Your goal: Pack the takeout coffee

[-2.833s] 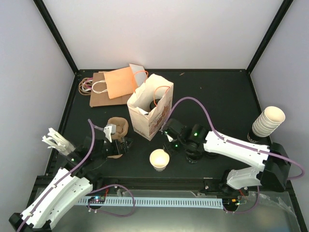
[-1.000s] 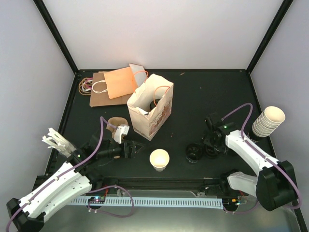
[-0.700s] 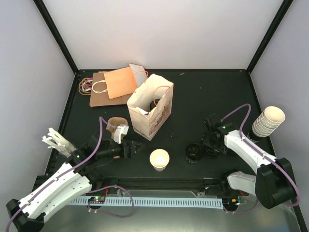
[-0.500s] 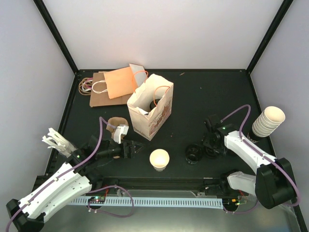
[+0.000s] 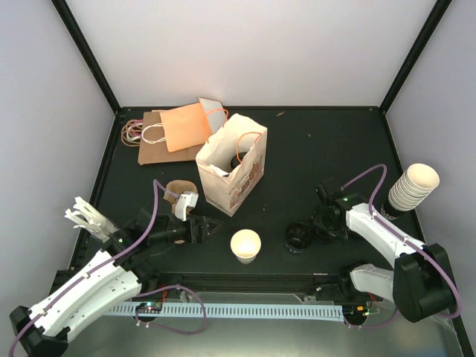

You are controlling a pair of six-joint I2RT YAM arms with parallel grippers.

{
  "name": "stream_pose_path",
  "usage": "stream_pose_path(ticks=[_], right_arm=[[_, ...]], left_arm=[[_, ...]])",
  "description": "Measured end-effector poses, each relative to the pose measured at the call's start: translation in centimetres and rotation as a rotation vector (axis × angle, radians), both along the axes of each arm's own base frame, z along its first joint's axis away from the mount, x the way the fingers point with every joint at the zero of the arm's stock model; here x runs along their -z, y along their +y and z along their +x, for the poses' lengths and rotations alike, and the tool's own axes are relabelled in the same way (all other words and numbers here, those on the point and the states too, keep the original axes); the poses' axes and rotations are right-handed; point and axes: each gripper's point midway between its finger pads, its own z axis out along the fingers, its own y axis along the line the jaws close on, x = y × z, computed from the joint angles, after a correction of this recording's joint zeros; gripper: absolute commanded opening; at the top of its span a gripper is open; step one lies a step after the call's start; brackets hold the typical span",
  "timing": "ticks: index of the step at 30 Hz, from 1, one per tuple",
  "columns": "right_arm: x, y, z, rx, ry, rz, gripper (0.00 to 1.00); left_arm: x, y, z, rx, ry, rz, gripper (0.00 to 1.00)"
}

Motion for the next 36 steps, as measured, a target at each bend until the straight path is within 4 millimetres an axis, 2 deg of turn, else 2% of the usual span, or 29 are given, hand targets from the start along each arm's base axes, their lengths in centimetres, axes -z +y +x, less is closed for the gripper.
stream_pose_path(ticks=[14,22,31,36], right_arm=[[-1.0,0.0,0.0,0.0,-0.011,0.005,0.8],[-3.3,0.3,0.9,-0.015,-0.073,0.026,0.79],[-3.9,0.6,1.0,-0.035,-0.076,0.036,0.79],[-5.7,1.1,2.0,-0.053,-0.127,0.059,0.77]], left_arm=[[0.0,0.0,0.0,0.001,-0.001,0.001,0.99],[0.0,0.0,0.0,0.001,-0.002,0.001,0.99],[0.0,0.0,0.0,0.003,-0.005,0.004,0.99],[-0.1,0.0,-0.1,0.009,-0.007,0.002,0.99]])
